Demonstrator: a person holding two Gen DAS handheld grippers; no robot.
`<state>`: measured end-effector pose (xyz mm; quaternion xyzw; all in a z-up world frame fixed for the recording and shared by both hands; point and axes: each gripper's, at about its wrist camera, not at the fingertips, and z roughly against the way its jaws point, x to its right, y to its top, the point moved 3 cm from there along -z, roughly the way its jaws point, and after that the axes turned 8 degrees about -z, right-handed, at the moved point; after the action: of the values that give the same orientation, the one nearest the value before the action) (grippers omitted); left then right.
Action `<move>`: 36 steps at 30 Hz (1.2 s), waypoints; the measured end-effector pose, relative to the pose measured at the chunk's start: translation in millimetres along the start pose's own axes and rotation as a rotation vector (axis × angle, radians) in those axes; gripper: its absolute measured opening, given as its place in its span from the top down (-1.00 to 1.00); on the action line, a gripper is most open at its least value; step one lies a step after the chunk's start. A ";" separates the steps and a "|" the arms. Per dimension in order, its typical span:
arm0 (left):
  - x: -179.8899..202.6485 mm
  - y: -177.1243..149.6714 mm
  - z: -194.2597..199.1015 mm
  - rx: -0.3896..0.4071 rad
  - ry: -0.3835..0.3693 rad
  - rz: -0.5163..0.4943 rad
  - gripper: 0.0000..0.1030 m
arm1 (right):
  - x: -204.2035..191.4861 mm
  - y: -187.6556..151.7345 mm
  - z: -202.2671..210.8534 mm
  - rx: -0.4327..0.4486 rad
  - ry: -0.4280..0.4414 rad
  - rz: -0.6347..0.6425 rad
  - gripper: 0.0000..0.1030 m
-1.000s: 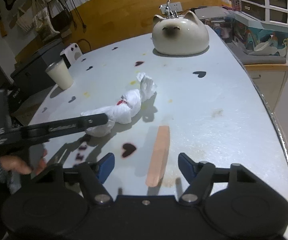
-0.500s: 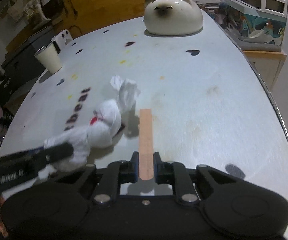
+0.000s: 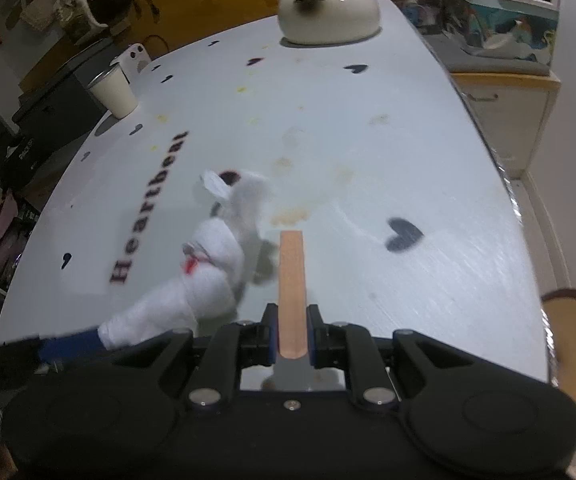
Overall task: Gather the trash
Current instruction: 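Grasp the wooden stick with the right gripper, then carry the white bag and wooden stick with both grippers over the tan bin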
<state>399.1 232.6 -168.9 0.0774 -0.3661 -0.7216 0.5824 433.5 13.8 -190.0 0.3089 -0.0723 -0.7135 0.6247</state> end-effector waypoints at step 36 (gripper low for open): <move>55.7 -16.9 71.5 0.108 0.188 -0.022 0.39 | -4.7 -30.1 100.3 0.136 0.023 0.092 0.71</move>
<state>330.1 214.9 -110.3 0.1801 -0.3471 -0.6969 0.6012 354.9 -3.8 -122.9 0.3552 -0.1275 -0.6739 0.6352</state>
